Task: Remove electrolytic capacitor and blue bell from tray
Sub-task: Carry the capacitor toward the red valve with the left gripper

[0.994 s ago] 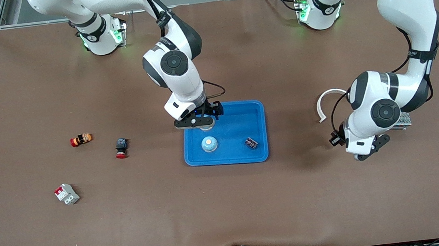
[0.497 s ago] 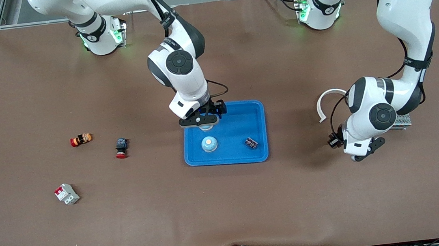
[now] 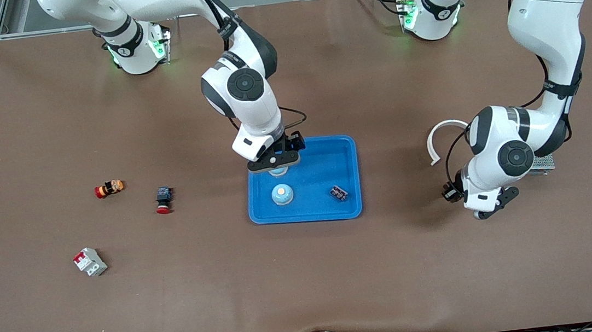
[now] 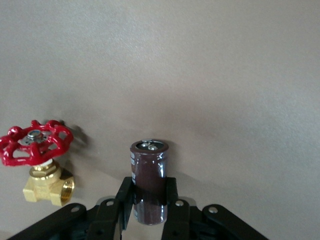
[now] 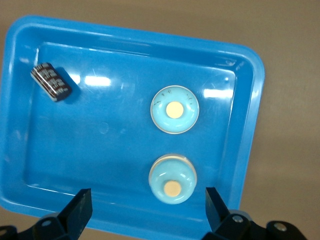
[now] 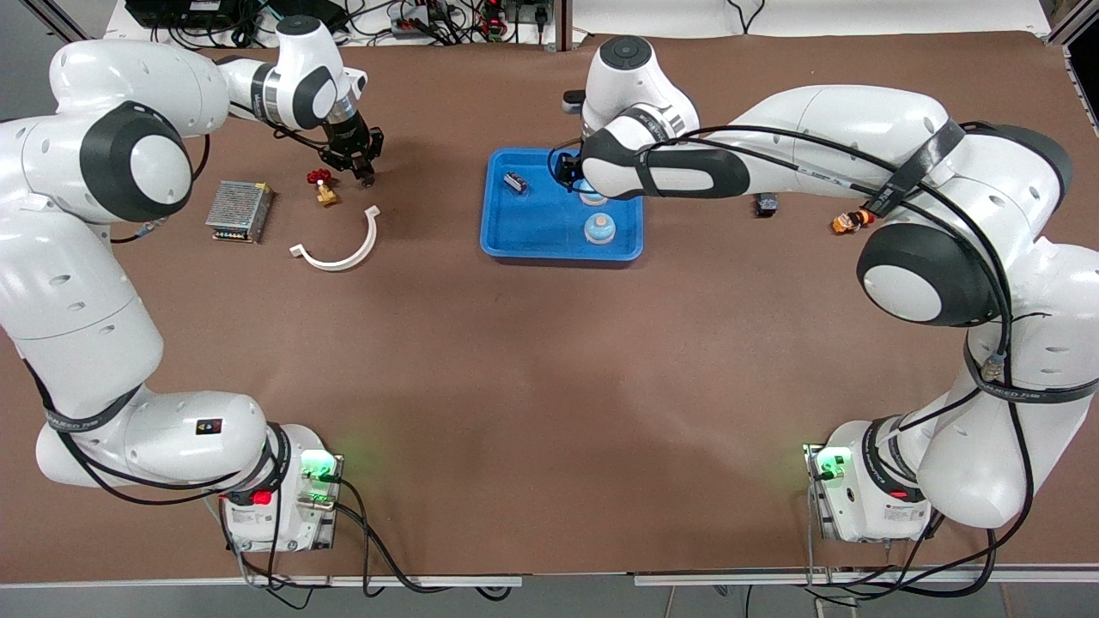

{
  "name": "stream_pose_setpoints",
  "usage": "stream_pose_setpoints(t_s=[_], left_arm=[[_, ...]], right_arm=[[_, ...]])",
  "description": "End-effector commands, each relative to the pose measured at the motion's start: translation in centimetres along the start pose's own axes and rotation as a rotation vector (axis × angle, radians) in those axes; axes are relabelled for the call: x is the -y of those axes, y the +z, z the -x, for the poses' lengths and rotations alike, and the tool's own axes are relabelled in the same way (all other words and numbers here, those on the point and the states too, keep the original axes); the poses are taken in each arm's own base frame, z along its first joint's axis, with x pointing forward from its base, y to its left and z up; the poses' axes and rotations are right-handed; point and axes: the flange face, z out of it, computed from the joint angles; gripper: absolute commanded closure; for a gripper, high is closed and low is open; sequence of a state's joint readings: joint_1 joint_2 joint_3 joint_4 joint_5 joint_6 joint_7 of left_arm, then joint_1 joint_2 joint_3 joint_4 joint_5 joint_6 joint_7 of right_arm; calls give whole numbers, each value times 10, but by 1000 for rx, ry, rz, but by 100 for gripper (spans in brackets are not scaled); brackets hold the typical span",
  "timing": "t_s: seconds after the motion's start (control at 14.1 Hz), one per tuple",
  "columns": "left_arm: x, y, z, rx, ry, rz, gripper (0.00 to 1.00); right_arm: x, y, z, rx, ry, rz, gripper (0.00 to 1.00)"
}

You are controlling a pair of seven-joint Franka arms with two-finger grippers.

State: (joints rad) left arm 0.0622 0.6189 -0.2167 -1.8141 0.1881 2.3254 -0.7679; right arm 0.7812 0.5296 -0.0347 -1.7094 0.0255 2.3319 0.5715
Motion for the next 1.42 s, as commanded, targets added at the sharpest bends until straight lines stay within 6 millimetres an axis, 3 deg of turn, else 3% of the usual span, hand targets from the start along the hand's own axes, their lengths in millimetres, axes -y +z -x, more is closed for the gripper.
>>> stream_pose_setpoints(t_s=[0.0,0.14,0.28,0.71,0.85,1.07,1.35], left_arm=[[2,4,-5,-11,-11,2,67],[2,0,-6,-18,-12,6,0],[-1,-12,-10,-31,-14,13,0],[-23,-71,-11,-52,-33,10,0],[-35,-81,-2,-57,-35,8,0],[-61,-106,17,-80,-1,28,0],[-120,-113,61,-82,38,49,0]], right_arm=[[-2,10,-3,-9,-96,35,0],[-6,25,-3,-8,-153,76,0],[-8,42,0,0,-197,113,0],[3,58,13,27,-257,124,0],[7,60,15,29,-263,123,0],[9,78,22,48,-277,133,0],[12,88,27,56,-288,137,0]])
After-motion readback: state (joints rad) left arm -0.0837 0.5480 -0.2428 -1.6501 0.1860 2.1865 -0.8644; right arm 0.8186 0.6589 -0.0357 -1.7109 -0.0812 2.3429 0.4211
